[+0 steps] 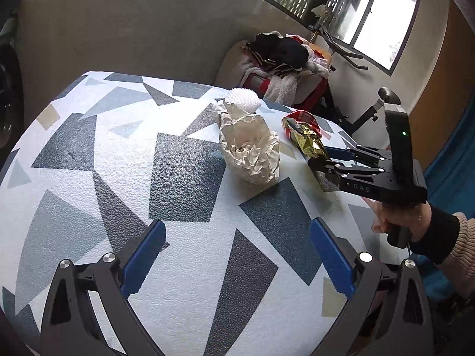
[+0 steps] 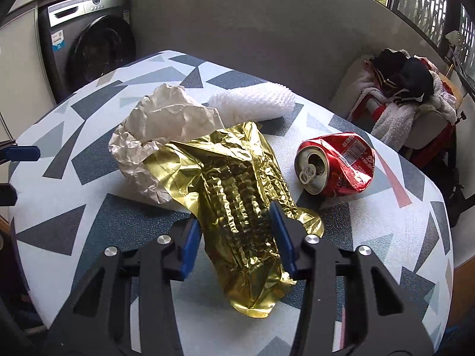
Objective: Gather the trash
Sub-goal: 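Grasp the crumpled white paper with the left gripper while the right holds the foil, then carry the paper and gold foil over the bin and open both grippers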
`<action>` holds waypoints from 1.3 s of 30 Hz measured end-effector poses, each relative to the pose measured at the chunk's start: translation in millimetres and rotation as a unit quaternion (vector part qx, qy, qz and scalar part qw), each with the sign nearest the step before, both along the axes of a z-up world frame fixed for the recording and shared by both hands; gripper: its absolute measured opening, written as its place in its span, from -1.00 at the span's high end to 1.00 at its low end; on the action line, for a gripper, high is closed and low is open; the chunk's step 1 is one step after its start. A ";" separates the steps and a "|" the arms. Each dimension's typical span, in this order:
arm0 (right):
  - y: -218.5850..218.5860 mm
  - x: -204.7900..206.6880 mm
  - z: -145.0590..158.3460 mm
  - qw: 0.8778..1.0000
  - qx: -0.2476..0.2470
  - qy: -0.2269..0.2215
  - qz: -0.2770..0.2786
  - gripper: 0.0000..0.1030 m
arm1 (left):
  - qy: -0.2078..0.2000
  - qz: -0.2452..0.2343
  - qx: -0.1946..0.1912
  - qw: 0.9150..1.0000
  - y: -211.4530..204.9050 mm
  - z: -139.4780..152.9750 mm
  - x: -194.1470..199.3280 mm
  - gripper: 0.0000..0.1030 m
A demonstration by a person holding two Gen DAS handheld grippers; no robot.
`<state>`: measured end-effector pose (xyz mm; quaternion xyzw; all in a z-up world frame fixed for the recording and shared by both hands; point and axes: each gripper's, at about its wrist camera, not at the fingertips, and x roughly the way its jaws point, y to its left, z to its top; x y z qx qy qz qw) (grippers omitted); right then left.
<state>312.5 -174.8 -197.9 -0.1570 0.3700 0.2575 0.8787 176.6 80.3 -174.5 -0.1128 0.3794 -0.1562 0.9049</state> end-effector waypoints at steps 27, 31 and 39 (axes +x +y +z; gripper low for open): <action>-85.3 -67.8 32.6 0.994 0.083 -0.043 -0.059 0.15 | 0.097 0.090 -0.040 0.990 -5.1 -39.2 153.9 -0.03; -85.5 -71.0 33.9 0.993 0.091 -0.040 -0.067 0.15 | 0.099 0.059 0.021 0.993 -19.2 -37.1 148.1 0.58; -82.9 -88.5 39.9 0.991 0.108 -0.037 -0.069 0.15 | 0.044 -0.014 0.057 0.997 -32.5 -1.1 98.8 0.79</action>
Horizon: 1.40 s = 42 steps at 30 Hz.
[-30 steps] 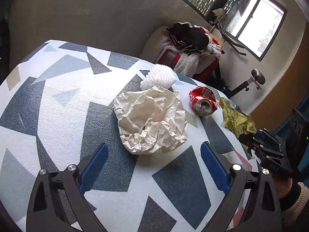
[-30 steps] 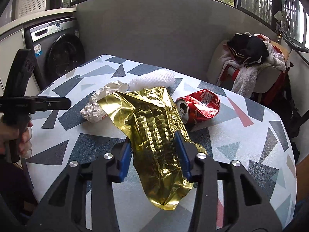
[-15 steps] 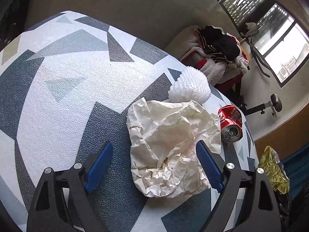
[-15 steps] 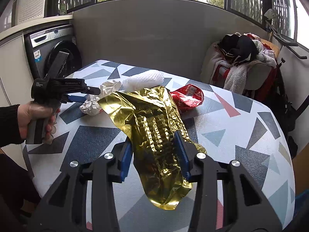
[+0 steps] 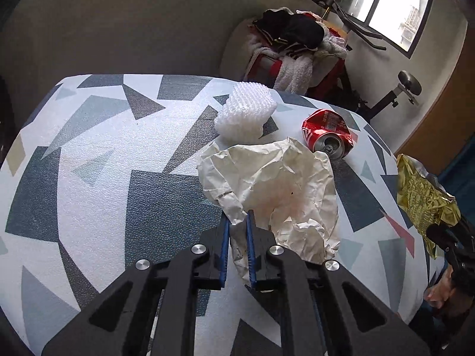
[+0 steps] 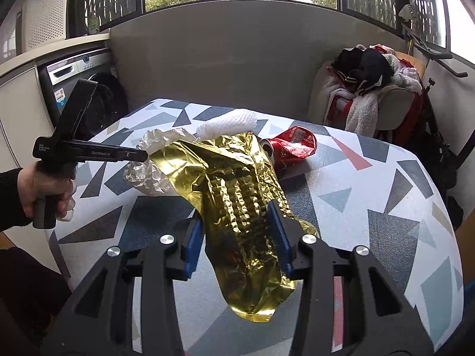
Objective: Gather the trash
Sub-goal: 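Carry the paper and gold foil over the bin and open both grippers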
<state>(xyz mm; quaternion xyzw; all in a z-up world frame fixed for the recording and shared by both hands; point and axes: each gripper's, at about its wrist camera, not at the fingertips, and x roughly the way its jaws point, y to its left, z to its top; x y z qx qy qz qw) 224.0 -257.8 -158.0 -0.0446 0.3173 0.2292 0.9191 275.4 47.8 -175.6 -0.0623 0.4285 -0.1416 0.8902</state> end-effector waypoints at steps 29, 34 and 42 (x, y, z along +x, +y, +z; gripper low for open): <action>7.8 -119.9 15.7 0.999 0.036 0.003 0.010 0.15 | -0.010 -0.105 -0.014 0.994 -30.6 4.1 -243.3 0.79; 7.9 -133.3 12.2 0.999 0.044 0.009 0.013 0.15 | -0.002 -0.118 -0.004 0.993 -37.1 -8.3 -266.6 0.79; 9.9 -153.1 1.1 0.998 0.047 0.024 0.017 0.15 | 0.004 -0.114 -0.039 0.993 -34.9 -18.1 -276.5 -0.08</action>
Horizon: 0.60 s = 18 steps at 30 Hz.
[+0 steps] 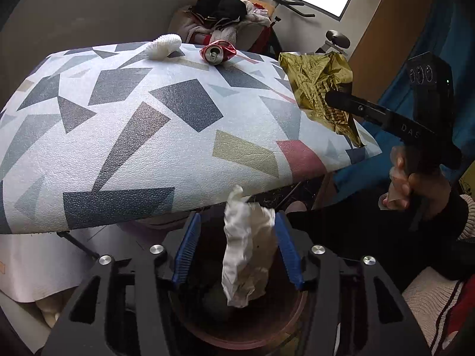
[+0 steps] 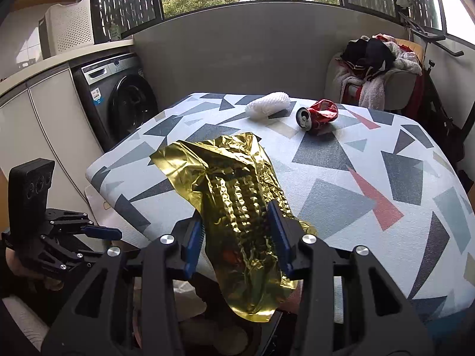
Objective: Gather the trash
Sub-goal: 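Carry the paper and gold foil over the bin and open both grippers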
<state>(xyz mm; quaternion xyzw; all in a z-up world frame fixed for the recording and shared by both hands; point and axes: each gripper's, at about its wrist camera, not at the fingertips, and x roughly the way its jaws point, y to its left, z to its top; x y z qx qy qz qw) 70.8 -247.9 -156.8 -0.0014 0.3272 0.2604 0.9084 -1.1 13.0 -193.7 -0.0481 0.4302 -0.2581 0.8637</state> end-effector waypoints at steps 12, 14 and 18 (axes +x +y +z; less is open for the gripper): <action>24.5 -44.8 -17.4 0.996 -0.005 0.047 0.074 0.15 | -0.051 0.046 0.033 0.997 12.0 25.6 -14.0 -0.76; 32.1 -53.5 -22.7 0.994 -0.013 0.058 0.092 0.15 | -0.054 0.054 0.031 0.997 16.9 27.8 -15.1 -0.79; 45.6 -65.1 -42.3 0.987 -0.025 0.098 0.122 0.15 | -0.054 0.076 0.026 0.995 28.3 28.6 -14.8 -0.80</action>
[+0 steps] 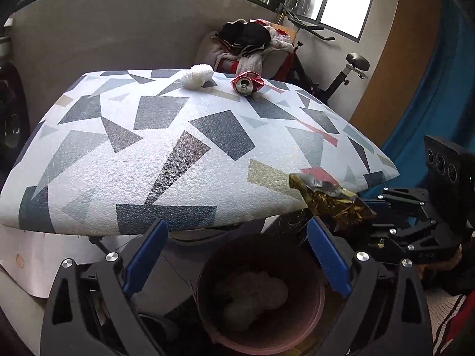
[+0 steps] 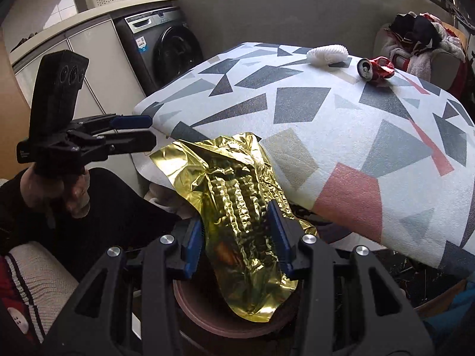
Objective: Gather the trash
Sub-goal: 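Carry the paper and gold foil over the bin and open both grippers, then raise both tools back over the ironing board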
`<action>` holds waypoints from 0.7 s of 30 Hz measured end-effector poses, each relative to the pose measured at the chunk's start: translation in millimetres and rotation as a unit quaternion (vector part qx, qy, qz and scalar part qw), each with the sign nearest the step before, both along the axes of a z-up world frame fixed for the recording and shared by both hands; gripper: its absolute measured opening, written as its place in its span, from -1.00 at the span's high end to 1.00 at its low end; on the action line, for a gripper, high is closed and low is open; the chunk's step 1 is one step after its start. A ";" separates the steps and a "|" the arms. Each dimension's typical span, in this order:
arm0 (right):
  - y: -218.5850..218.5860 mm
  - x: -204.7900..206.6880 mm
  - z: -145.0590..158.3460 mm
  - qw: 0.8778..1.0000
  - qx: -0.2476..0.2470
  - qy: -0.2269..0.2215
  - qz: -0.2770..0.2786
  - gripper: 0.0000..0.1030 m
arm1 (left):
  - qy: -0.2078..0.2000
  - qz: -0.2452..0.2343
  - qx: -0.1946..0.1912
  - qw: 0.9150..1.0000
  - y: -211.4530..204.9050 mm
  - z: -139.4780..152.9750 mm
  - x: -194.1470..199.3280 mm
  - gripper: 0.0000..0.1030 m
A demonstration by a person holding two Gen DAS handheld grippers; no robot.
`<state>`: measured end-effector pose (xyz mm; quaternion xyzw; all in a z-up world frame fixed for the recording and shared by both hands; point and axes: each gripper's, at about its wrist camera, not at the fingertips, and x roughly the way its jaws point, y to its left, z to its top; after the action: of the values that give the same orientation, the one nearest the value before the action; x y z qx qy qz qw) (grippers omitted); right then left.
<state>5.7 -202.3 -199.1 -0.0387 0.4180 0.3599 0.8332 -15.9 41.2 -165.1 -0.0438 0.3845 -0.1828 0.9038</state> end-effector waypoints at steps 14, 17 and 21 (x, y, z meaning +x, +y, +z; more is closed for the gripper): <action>12.1 21.1 -52.2 0.994 -0.049 0.098 -0.019 0.09 | 0.011 0.027 -0.011 0.999 13.7 -9.1 0.1 -0.80; 11.8 22.6 -53.0 0.994 -0.052 0.097 -0.024 -0.18 | 0.015 0.029 -0.012 0.999 13.6 -12.1 0.2 -0.80; 12.4 20.9 -48.9 0.995 -0.055 0.081 -0.028 -0.30 | 0.020 0.032 -0.014 0.999 14.2 -15.2 0.2 -0.81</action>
<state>26.6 -189.9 -248.0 -0.0440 0.5041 0.3149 0.8030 -15.7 55.4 -180.3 -0.0724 0.3980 -0.1586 0.9007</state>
